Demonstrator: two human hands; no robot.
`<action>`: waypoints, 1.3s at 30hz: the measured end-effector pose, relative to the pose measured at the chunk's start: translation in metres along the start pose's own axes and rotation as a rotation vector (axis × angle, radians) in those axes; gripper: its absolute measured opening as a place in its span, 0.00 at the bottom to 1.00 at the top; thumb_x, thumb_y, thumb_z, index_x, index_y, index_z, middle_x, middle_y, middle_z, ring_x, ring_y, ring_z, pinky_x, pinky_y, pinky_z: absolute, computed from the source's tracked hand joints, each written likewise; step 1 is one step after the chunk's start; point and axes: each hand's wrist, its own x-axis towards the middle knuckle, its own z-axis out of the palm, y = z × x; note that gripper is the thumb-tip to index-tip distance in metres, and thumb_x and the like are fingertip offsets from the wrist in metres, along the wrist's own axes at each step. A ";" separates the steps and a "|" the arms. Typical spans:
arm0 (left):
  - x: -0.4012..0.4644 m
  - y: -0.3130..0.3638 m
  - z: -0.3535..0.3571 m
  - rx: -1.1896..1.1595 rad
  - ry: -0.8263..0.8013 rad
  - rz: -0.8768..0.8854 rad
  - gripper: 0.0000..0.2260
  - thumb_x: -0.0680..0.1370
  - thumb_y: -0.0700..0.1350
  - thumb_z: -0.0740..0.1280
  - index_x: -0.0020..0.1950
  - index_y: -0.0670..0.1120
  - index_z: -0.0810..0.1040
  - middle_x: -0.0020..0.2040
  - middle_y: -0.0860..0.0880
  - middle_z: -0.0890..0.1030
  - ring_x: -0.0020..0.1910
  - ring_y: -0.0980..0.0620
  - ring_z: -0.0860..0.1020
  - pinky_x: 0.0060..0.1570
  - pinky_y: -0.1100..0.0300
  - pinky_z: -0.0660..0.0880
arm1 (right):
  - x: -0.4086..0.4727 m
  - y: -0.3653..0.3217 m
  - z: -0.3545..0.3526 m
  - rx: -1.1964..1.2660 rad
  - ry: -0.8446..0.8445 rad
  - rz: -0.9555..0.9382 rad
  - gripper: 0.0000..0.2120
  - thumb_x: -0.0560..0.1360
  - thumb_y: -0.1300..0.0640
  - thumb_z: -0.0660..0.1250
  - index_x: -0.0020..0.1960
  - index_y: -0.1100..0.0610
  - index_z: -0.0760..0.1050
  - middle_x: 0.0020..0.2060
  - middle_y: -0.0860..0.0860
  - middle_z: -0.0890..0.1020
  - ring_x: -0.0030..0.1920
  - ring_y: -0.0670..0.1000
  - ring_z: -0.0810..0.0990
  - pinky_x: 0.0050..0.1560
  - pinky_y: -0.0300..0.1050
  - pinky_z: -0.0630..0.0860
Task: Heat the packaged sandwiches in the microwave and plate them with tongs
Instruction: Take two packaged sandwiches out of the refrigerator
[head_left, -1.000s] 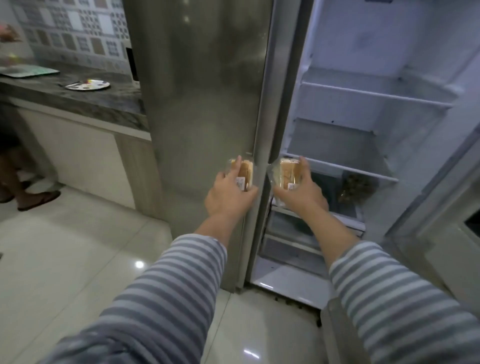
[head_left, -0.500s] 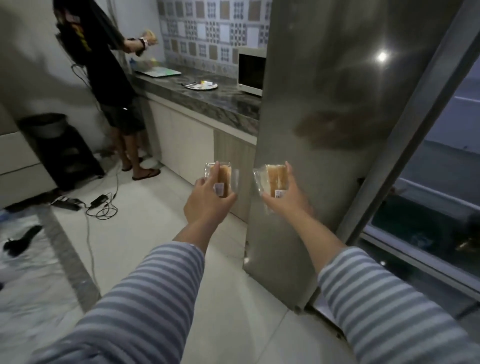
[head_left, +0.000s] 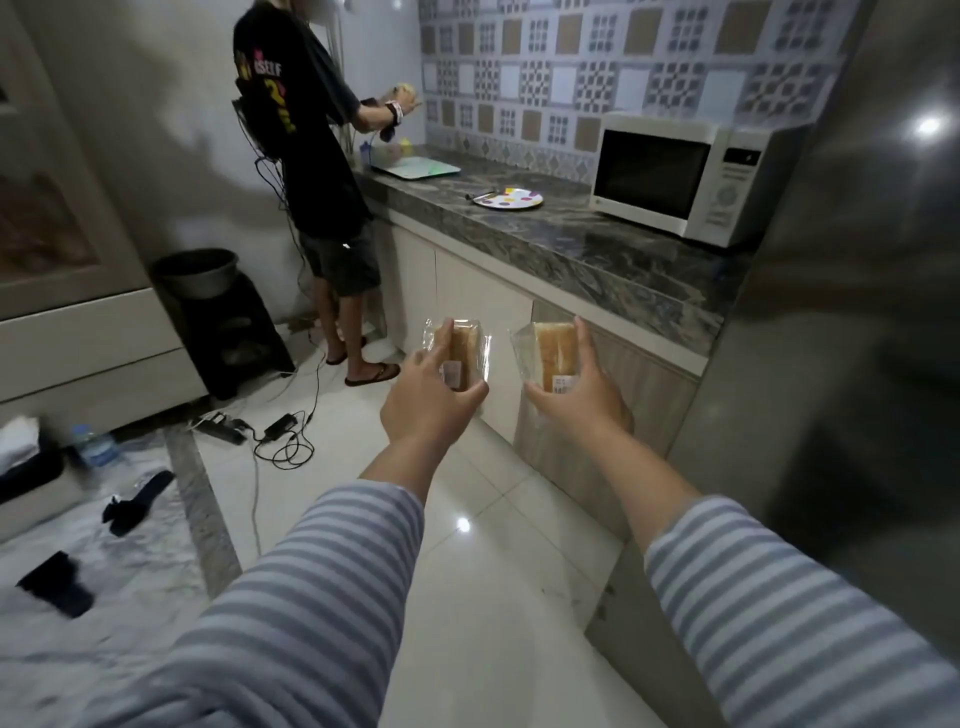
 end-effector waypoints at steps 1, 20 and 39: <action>0.019 -0.005 0.004 -0.002 0.001 -0.003 0.36 0.72 0.59 0.68 0.75 0.65 0.54 0.66 0.52 0.71 0.62 0.50 0.73 0.44 0.58 0.67 | 0.017 -0.006 0.010 -0.009 0.000 -0.002 0.46 0.68 0.38 0.69 0.73 0.32 0.39 0.61 0.53 0.75 0.55 0.56 0.77 0.51 0.49 0.74; 0.350 0.000 0.086 -0.055 0.028 0.070 0.36 0.71 0.60 0.67 0.75 0.67 0.53 0.67 0.53 0.71 0.61 0.50 0.74 0.51 0.52 0.76 | 0.348 -0.077 0.079 -0.033 0.110 -0.026 0.48 0.67 0.38 0.70 0.74 0.32 0.40 0.63 0.54 0.75 0.60 0.58 0.76 0.57 0.52 0.74; 0.654 0.086 0.214 -0.101 -0.182 0.353 0.31 0.72 0.67 0.62 0.73 0.70 0.55 0.70 0.52 0.69 0.64 0.47 0.74 0.55 0.51 0.74 | 0.618 -0.095 0.078 -0.095 0.428 0.210 0.46 0.69 0.38 0.69 0.73 0.32 0.39 0.59 0.53 0.77 0.55 0.57 0.78 0.52 0.51 0.75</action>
